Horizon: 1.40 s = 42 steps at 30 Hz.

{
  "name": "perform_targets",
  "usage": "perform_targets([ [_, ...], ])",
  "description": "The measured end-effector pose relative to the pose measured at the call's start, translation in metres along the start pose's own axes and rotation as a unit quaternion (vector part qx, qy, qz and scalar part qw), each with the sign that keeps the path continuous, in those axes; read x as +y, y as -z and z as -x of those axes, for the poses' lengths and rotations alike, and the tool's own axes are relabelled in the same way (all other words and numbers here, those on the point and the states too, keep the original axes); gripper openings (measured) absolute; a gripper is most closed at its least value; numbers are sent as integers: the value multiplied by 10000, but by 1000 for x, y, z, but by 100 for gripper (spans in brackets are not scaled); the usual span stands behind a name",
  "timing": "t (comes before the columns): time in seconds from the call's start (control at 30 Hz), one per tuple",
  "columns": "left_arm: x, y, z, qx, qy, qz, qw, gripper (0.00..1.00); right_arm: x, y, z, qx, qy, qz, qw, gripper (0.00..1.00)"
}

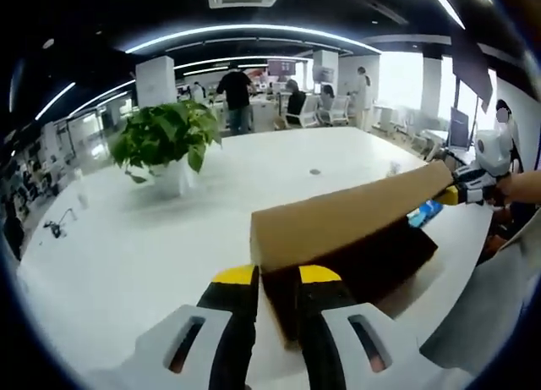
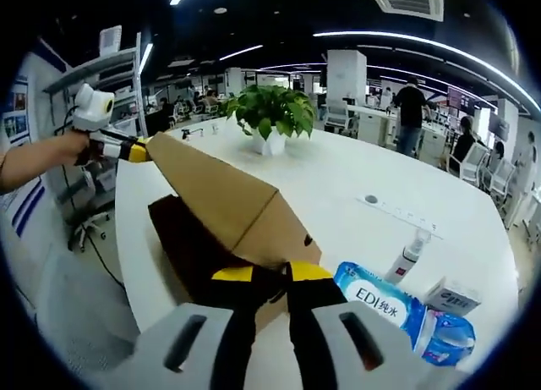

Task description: Operate the shoe box by opening the lid, removing the specified soft item, and placing it in the target area until the item is outside and the box remains undamaged.

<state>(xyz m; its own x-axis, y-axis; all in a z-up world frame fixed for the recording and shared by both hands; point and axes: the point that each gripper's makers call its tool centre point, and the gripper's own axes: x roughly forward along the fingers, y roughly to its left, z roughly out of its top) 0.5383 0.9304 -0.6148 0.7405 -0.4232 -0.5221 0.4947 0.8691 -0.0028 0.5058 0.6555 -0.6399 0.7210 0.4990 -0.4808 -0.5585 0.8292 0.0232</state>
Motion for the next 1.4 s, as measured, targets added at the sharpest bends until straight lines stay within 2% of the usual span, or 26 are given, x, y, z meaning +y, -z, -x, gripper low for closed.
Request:
perform_targets([
  [0.4, -10, 26, 2, 278, 153, -174, 9993, 19, 17, 19, -1, 96, -296, 162, 9994, 22],
  [0.83, -16, 57, -1, 594, 297, -172, 9976, 23, 34, 41, -1, 238, -614, 257, 9975, 32],
  [1.4, -22, 80, -7, 852, 389, -221, 9954, 27, 46, 57, -1, 369, -780, 446, 9953, 37],
])
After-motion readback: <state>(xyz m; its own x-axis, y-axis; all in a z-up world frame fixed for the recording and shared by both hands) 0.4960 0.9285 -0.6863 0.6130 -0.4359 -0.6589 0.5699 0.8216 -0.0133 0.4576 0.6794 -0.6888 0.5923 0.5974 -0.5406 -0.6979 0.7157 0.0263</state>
